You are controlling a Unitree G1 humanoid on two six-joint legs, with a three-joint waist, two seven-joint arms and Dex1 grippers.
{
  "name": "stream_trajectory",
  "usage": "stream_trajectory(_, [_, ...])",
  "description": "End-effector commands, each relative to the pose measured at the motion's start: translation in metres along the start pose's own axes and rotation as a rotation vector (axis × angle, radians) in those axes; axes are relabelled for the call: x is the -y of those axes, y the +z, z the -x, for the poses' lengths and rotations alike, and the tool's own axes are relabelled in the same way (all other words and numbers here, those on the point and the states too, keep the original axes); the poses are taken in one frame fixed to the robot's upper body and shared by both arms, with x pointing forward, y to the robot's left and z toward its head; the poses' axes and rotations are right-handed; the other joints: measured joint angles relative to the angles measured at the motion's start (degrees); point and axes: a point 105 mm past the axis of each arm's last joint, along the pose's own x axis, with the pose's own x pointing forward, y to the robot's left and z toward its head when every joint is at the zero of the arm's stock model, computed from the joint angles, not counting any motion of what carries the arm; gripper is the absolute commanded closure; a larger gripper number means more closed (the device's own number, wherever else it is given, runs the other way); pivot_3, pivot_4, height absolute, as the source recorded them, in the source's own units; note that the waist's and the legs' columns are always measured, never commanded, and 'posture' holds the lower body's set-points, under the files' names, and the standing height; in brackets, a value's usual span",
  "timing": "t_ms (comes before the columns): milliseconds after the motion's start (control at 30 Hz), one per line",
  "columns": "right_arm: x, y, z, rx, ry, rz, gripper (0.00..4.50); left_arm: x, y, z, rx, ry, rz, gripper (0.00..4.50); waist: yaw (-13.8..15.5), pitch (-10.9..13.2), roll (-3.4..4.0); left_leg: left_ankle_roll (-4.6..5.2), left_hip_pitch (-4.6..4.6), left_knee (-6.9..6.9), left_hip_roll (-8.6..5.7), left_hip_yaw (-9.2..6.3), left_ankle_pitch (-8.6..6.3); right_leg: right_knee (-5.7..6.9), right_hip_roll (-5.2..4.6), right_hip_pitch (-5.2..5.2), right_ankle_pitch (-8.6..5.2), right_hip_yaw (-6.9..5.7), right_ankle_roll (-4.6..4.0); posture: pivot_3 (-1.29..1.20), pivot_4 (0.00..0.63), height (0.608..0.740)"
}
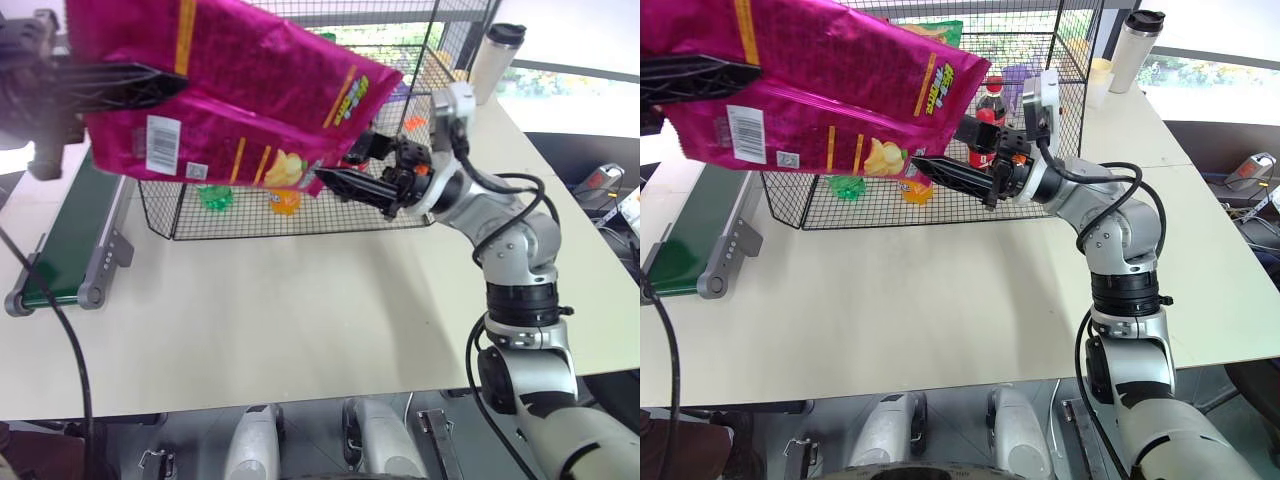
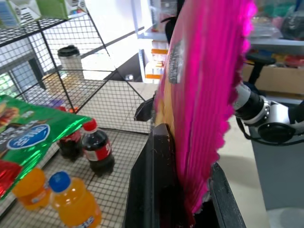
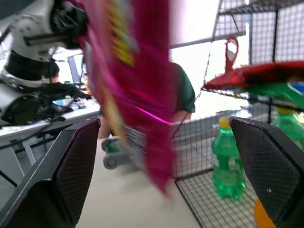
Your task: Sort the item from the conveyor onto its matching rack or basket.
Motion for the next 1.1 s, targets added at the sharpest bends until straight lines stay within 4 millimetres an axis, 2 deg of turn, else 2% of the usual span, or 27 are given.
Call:
stream_trajectory(33, [-0.013,0.015,-0.011,0.067,0.070,0.019,0.00,0.002,0.007,-0.001,0.010,-0.005,-0.034,4.46,0.0,0.0,0.00,0.00,0.00,0.00,0.00,0.00,0.00,0.00,0.00,0.00,0.00,0.00,0.00,0.00,0.150,0.740])
stream_trajectory(200, [-0.021,0.017,-0.018,0.125,0.111,-0.012,2.31,-0.001,0.003,0.000,0.012,0.000,-0.023,4.50,0.0,0.0,0.00,0.00,-0.01,0.06,0.00,-0.01,0.00,0.04,0.00,0.00,0.00,0.01,0.00,0.00,0.150,0.740])
stream_trajectory(333, [-0.025,0.015,-0.019,0.117,0.126,-0.024,4.49,-0.005,0.000,0.004,0.014,0.030,-0.020,4.50,0.1,0.0,0.00,0.00,-0.03,0.12,0.00,-0.02,0.00,0.07,-0.01,0.00,0.00,0.01,0.00,0.00,0.150,0.740])
stream_trajectory(533, [-0.020,0.013,-0.012,0.071,0.080,-0.013,4.49,-0.020,-0.013,0.018,-0.012,0.138,-0.004,4.50,0.1,0.0,0.00,0.01,-0.05,0.23,0.01,-0.03,0.00,0.11,-0.01,0.02,0.01,0.00,0.01,0.00,0.150,0.740])
stream_trajectory(633, [-0.016,0.014,-0.006,0.047,0.053,0.006,4.50,-0.026,-0.021,0.026,-0.023,0.183,0.029,3.56,0.1,0.0,0.00,0.01,-0.08,0.26,0.00,-0.04,0.00,0.12,-0.02,0.01,0.00,0.00,0.01,0.00,0.150,0.740])
stream_trajectory(733, [-0.009,0.020,0.005,0.024,-0.024,0.057,4.50,-0.042,-0.040,0.043,-0.074,0.342,0.033,2.31,0.1,0.0,0.00,0.01,-0.09,0.26,0.00,-0.03,0.00,0.11,-0.02,0.01,0.00,0.00,0.01,0.00,0.150,0.740])
stream_trajectory(867, [-0.001,0.033,0.030,-0.027,-0.151,0.150,4.50,-0.043,-0.066,0.068,-0.138,0.457,0.064,2.31,0.0,0.0,0.00,0.02,-0.13,0.24,0.01,-0.03,-0.01,0.10,-0.03,-0.04,0.00,-0.01,0.01,0.00,0.150,0.740])
stream_trajectory(933, [0.002,0.053,0.053,-0.056,-0.283,0.260,4.50,-0.032,-0.074,0.071,-0.114,0.470,0.091,2.31,0.2,0.0,0.02,0.01,-0.21,0.25,0.02,-0.03,-0.01,0.07,-0.04,-0.09,0.00,-0.01,0.01,0.00,0.150,0.740])
stream_trajectory(1033, [0.003,0.081,0.078,-0.084,-0.459,0.427,4.50,-0.026,-0.075,0.057,-0.007,0.511,0.090,2.31,1.2,0.0,-0.01,0.01,-0.31,0.29,-0.03,-0.03,-0.01,-0.03,-0.13,-0.10,-0.01,-0.02,0.03,0.00,0.150,0.740])
stream_trajectory(1100, [0.008,0.097,0.093,-0.122,-0.598,0.580,4.50,-0.017,-0.078,0.038,0.039,0.491,0.112,2.31,1.5,0.0,-0.02,0.01,-0.29,0.41,-0.02,-0.03,-0.01,-0.04,-0.11,-0.03,0.02,-0.01,0.04,0.00,0.150,0.740])
